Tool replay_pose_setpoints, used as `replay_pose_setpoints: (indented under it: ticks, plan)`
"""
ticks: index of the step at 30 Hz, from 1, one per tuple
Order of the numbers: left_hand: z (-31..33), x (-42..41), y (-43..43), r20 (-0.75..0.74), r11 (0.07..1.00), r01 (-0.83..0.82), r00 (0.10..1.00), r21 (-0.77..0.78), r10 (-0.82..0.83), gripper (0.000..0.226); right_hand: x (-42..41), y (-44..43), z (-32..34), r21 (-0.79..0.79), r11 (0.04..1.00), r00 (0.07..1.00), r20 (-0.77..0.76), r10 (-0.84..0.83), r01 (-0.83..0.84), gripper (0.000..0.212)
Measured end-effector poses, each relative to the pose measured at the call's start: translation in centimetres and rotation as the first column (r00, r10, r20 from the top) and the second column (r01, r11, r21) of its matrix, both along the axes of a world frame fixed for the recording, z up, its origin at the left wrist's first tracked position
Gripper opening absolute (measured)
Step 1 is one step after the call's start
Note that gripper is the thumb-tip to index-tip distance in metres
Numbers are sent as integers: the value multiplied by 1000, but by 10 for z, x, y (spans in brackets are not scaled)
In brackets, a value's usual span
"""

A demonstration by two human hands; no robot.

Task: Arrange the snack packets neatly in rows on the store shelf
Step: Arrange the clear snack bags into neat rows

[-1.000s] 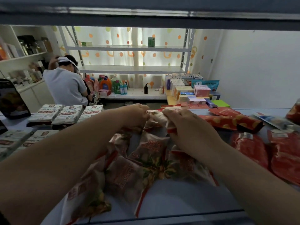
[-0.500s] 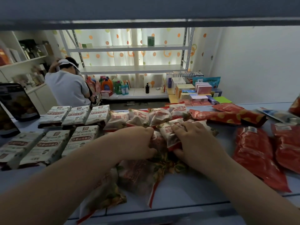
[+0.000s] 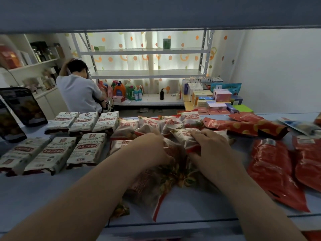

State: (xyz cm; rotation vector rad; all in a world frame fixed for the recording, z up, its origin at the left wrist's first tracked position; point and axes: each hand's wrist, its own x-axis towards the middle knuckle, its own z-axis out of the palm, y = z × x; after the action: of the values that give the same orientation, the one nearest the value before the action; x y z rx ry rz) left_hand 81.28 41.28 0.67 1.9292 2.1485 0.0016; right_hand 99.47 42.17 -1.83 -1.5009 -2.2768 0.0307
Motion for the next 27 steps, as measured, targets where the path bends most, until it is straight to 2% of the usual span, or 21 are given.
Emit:
replay_pose_setpoints:
  ticks: [4, 6, 11, 16, 19, 24, 27]
  plan:
    - [5, -8, 1, 59, 996, -28, 998, 82, 23, 46, 4, 2, -2, 7, 1000, 997, -71, -6, 7, 59]
    - [2, -14, -1, 70, 993, -35, 997, 115, 27, 39, 5, 3, -2, 13, 1000, 997, -79, -3, 4, 57]
    - [12, -29, -25, 184, 968, -95, 982, 232, 52, 31, 0, 5, -3, 37, 999, 999, -44, 17, -16, 56]
    - [20, -53, -52, 280, 920, -204, 954, 334, 110, 32, -20, 0, -5, 105, 992, 997, 37, 61, -64, 37]
    - [17, -58, -62, 328, 907, -247, 936, 342, 131, 35, -31, -2, -13, 75, 994, 994, 78, 73, -79, 31]
    - [6, -68, -72, 405, 885, -289, 905, 364, 129, 36, -31, -8, -11, 20, 992, 987, 113, 118, -121, 39]
    - [1, -71, -75, 448, 869, -308, 887, 387, 115, 33, -29, -11, -6, -92, 987, 972, 182, 149, -134, 60]
